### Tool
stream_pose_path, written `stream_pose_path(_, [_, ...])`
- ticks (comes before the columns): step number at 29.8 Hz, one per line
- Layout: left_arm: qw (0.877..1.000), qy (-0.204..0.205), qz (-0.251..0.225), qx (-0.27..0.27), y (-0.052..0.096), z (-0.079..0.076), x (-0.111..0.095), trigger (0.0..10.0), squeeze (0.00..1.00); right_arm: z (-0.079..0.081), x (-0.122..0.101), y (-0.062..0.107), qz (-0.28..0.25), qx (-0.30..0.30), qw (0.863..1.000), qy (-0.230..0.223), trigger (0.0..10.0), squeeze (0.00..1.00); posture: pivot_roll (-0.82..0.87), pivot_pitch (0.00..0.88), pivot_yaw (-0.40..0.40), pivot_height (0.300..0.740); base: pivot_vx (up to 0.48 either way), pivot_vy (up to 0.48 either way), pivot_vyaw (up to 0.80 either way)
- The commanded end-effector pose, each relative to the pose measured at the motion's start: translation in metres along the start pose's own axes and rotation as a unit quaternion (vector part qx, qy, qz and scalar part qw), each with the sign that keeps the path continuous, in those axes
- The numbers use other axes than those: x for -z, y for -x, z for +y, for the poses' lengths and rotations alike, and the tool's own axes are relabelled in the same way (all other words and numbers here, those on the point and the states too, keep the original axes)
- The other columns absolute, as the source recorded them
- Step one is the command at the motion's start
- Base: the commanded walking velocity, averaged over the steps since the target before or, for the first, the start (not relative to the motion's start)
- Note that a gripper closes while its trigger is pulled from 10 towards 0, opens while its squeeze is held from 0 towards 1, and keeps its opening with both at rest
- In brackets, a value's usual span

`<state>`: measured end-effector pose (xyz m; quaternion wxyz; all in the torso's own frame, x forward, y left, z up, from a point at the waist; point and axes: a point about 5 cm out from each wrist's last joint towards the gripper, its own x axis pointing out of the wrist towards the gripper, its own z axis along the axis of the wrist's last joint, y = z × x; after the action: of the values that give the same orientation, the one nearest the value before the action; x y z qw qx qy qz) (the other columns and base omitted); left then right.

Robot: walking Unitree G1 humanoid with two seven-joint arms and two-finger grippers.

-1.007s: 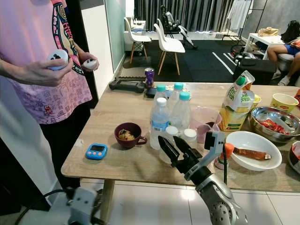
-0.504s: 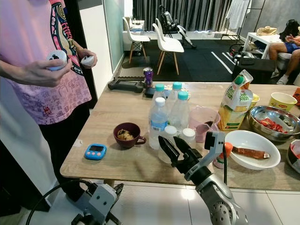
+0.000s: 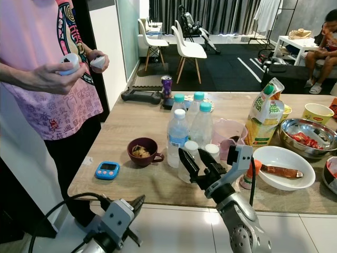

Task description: Restocking fridge

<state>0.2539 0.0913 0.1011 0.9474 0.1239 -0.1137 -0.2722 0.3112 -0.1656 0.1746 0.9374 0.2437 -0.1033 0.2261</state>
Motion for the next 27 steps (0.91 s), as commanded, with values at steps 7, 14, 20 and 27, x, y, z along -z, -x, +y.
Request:
stream_pose_path(7, [0.999,0.045,0.001,0.023,0.001,-0.006,-0.004,10.0,0.00,0.001,-0.009,-0.002,-0.045,0.004,0.998,-0.042,10.0,0.00,0.04,0.095,0.015,0.740,0.000,0.000,0.00])
stream_pose_path(14, [0.999,0.045,-0.010,0.028,-0.002,-0.008,-0.010,10.0,0.00,0.004,-0.023,-0.003,-0.080,-0.018,0.993,-0.079,10.0,0.00,0.04,0.090,0.016,0.740,0.000,0.000,0.00])
stream_pose_path(20, [0.999,0.044,-0.016,0.026,-0.004,-0.005,-0.013,10.0,0.00,0.002,-0.033,-0.008,-0.094,-0.008,0.994,-0.056,10.0,0.00,0.04,0.087,0.017,0.740,0.000,0.000,0.00])
stream_pose_path(27, [0.999,0.045,-0.012,0.023,-0.005,-0.002,-0.014,10.0,0.00,-0.011,-0.036,-0.014,-0.094,0.057,0.993,0.036,10.0,0.00,0.04,0.088,0.015,0.740,0.000,0.000,0.00])
